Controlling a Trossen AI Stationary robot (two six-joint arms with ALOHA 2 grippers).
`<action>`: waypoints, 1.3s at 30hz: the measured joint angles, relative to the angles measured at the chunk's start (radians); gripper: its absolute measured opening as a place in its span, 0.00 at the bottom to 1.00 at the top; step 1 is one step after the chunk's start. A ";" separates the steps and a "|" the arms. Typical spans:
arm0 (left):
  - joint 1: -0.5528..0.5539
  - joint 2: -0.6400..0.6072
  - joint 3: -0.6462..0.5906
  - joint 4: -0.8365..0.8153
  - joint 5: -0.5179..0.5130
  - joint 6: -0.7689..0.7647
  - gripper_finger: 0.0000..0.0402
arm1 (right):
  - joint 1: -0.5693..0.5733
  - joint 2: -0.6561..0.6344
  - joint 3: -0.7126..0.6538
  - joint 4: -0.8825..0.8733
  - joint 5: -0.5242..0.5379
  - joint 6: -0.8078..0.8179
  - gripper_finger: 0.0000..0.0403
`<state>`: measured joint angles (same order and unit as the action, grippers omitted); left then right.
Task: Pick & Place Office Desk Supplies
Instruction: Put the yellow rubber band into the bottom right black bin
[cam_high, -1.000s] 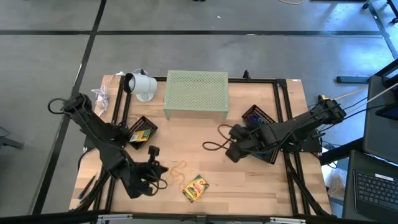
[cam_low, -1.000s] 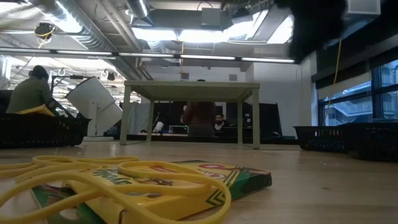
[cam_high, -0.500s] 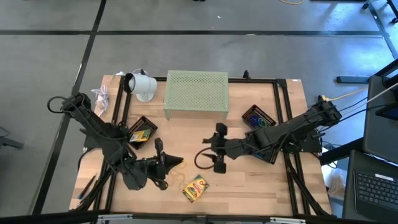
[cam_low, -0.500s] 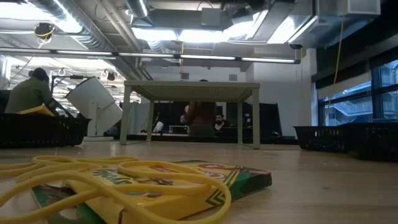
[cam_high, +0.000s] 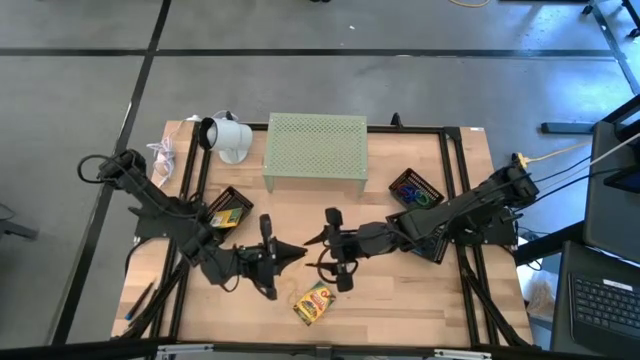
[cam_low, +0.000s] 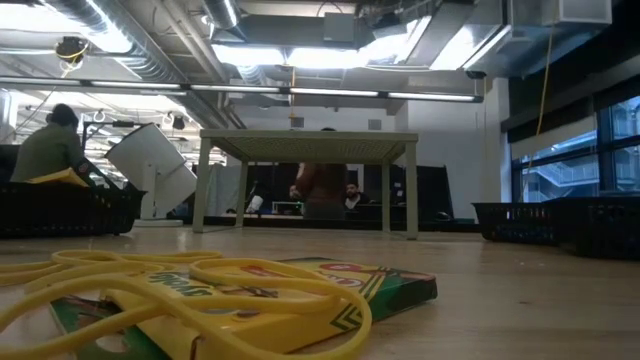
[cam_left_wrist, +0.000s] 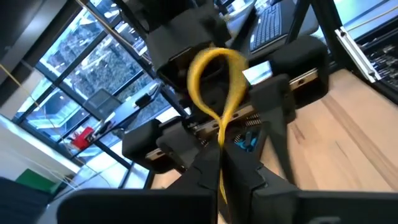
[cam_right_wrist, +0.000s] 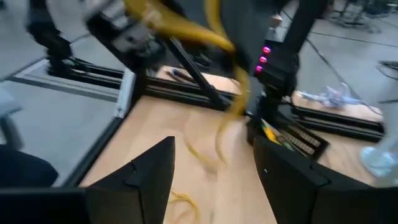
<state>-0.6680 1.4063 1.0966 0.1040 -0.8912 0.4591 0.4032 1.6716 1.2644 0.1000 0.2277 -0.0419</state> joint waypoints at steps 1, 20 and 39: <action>0.007 0.000 0.000 0.000 0.011 0.000 0.01 | -0.001 0.000 0.000 0.010 -0.016 0.001 0.54; 0.082 0.000 0.000 0.029 0.101 0.000 0.01 | -0.004 0.000 0.000 0.076 -0.030 0.113 0.34; 0.065 0.000 0.000 -0.078 0.099 -0.195 0.28 | -0.007 -0.037 0.000 -0.066 -0.017 0.256 0.01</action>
<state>-0.6031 1.4059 1.0969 0.0263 -0.7920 0.2642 0.3965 1.6346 1.2640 0.0336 0.2110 0.2137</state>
